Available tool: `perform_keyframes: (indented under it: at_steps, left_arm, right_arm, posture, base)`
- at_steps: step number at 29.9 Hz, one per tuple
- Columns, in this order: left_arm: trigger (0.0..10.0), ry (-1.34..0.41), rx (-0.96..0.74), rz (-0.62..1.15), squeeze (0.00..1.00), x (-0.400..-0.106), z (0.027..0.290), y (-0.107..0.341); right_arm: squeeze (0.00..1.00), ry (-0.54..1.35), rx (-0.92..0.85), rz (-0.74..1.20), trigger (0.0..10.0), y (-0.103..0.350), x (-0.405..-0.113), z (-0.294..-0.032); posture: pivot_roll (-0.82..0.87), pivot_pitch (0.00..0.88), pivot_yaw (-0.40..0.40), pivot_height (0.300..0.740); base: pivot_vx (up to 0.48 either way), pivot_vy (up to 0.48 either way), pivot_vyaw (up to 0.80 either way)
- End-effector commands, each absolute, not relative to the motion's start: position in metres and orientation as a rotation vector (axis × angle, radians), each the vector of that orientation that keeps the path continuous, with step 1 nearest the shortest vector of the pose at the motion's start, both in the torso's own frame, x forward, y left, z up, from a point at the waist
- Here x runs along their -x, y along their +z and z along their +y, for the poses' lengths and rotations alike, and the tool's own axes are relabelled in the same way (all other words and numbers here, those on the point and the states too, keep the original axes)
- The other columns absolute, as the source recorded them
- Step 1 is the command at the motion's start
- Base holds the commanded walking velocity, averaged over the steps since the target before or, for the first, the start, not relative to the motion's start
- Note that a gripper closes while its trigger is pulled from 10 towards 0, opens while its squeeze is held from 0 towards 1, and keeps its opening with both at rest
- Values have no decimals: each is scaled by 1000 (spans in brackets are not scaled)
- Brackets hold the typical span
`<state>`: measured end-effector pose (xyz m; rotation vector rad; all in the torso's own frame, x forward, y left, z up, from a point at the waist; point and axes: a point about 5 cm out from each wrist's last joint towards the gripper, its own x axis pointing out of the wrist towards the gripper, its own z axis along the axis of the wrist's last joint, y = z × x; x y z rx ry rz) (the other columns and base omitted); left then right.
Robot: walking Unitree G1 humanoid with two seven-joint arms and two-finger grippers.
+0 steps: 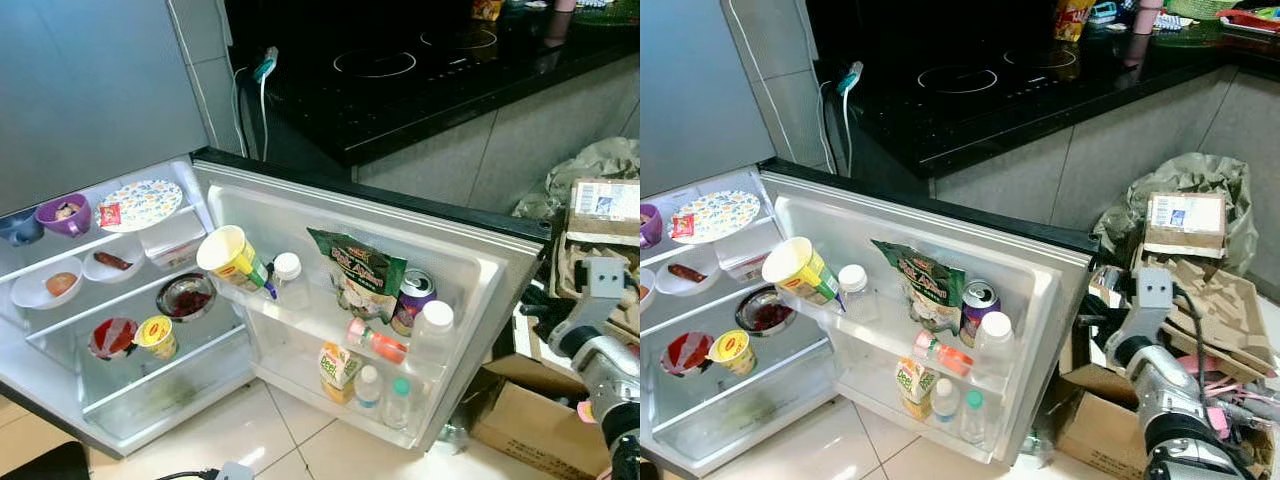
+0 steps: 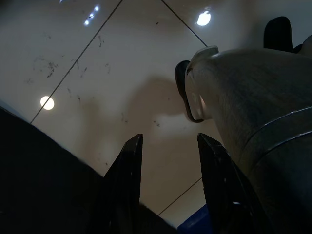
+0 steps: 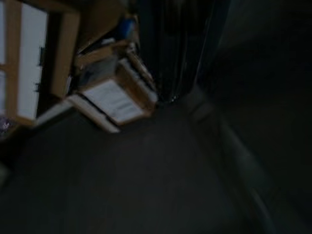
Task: Restocking fridge
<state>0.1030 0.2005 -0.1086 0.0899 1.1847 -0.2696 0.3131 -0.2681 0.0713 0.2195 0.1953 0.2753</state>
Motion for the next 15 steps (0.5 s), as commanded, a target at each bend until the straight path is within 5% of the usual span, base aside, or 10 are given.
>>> perform_keyframes:
  at_steps: [1,8,11,15]
  left_arm:
    - [10000,-283,-73,1199,0,-98,195,-111]
    - [10000,-285,-74,1200,0,-98,194,-111]
    - [10000,-284,-78,1201,0,-98,195,-111]
    - [10000,-285,-80,1201,0,-98,195,-111]
  right_arm:
    - [0,591,-202,246,10000,64,-308,-235]
    - [0,859,-212,310,10000,60,-292,-224]
    - [0,1179,-291,378,10000,63,-265,-214]
    - [0,1187,-281,392,10000,60,-263,-211]
  posture:
    - [-29,0,0,740]
    - [-29,0,0,740]
    - [-30,0,0,740]
    - [-33,0,0,740]
  base:
    - [0,0,0]
    - [0,0,0]
    - [0,0,0]
    - [0,0,0]
